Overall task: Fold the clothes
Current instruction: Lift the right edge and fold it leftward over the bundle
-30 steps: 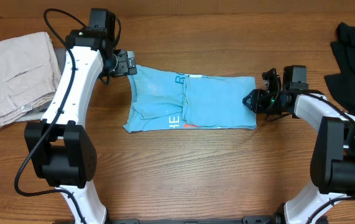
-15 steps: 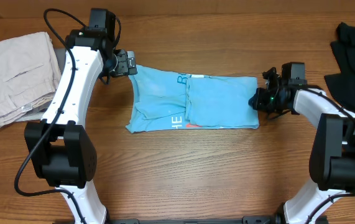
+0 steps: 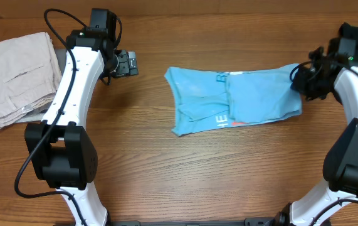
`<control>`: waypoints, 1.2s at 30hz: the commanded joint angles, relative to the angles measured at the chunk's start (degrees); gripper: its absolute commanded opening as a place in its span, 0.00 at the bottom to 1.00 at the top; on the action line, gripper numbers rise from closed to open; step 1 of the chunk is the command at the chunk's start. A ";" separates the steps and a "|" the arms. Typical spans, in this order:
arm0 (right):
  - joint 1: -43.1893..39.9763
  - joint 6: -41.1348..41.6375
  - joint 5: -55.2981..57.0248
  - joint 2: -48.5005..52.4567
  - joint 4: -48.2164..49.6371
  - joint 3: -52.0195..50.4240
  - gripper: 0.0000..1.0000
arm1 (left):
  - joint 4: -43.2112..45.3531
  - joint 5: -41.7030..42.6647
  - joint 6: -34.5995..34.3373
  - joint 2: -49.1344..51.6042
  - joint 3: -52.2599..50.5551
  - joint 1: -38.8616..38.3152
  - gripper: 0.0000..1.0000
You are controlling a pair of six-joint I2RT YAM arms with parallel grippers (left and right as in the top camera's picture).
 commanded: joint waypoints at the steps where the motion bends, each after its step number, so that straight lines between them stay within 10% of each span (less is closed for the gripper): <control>1: 1.40 -0.26 -0.04 -2.51 -2.95 6.01 0.04 | 0.11 -0.52 0.28 -0.46 0.50 0.31 1.00; 22: 24.37 0.02 -6.23 -2.49 -17.70 20.06 0.04 | 0.11 -0.52 0.28 -0.46 0.50 0.31 1.00; 36: 33.73 3.48 -6.01 -2.38 -10.80 15.80 0.06 | 0.11 -0.52 0.28 -0.46 0.50 0.31 1.00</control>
